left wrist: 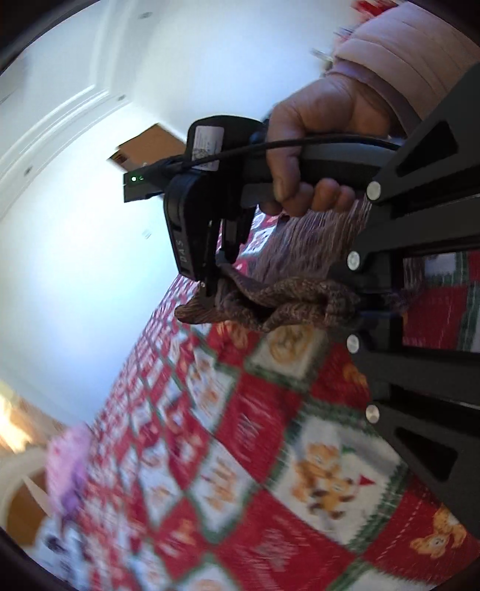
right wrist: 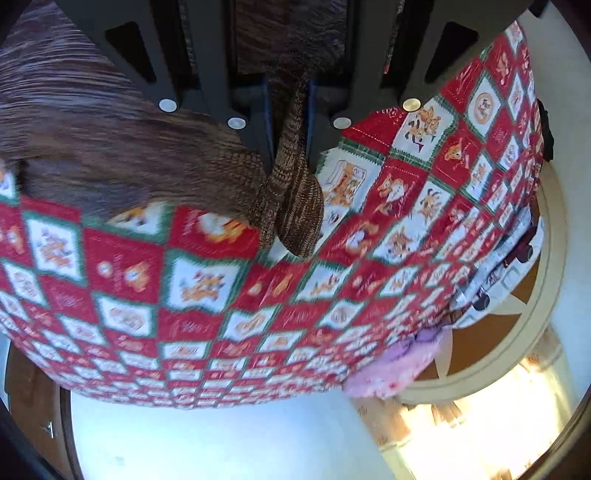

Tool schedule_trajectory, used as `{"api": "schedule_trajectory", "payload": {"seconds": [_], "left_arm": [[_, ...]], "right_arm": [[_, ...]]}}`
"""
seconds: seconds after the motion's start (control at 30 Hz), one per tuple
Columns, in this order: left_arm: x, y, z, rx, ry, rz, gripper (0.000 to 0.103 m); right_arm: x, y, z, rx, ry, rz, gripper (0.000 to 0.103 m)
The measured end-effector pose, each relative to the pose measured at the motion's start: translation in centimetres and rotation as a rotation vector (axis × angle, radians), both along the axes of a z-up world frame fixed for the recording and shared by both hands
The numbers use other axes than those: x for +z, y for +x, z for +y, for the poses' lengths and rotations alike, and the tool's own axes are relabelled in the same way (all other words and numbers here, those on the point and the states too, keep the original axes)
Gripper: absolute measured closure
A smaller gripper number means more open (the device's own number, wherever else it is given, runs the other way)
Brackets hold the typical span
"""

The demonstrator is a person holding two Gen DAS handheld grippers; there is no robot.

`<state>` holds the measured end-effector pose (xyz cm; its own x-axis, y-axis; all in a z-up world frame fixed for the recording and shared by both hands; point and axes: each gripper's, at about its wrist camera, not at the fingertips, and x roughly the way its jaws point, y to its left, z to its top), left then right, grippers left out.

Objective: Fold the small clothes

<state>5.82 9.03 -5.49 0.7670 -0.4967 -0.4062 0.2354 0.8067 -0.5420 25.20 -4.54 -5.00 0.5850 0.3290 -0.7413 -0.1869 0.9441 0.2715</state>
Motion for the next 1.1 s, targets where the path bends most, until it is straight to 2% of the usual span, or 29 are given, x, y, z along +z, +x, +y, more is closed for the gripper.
{"api": "schedule_trajectory", "payload": {"seconds": [0.1,0.13,0.27,0.47,0.67,0.77,1.0,1.1], "left_arm": [[2.3,-0.2,-3.0,-0.068,0.111,-0.04,0.097],[2.7,-0.3,-3.7,-0.086,0.124,-0.055,0.097],[4.3,-1.1,-6.7,-0.183,0.125,-0.114,0.097],[5.3,-2.5,-13.7,-0.362,0.18,-0.165,0.097],[3.4,-3.3,-21.2,-0.519,0.235,-0.149,0.097],[2.5,-3.5,-24.0,-0.566,0.26,-0.131,0.098],[0.3,-3.8,-26.6,-0.604,0.337,-0.092,0.097],[0.0,-4.1,-26.7,-0.614,0.339,-0.062,0.097]], "right_arm": [[1.5,-0.9,-2.7,-0.018,0.011,-0.012,0.089],[1.9,-1.2,-4.0,-0.027,0.025,-0.012,0.089],[3.4,-2.9,-9.5,-0.068,0.043,-0.026,0.089],[4.7,-6.1,-18.0,-0.118,0.014,-0.056,0.089],[2.4,-8.7,-25.4,-0.181,0.022,-0.043,0.089],[0.8,-9.5,-28.3,-0.217,0.043,-0.027,0.089],[-2.2,-10.4,-31.6,-0.229,0.071,-0.005,0.089],[-3.7,-10.7,-32.4,-0.245,0.108,0.006,0.089]]}}
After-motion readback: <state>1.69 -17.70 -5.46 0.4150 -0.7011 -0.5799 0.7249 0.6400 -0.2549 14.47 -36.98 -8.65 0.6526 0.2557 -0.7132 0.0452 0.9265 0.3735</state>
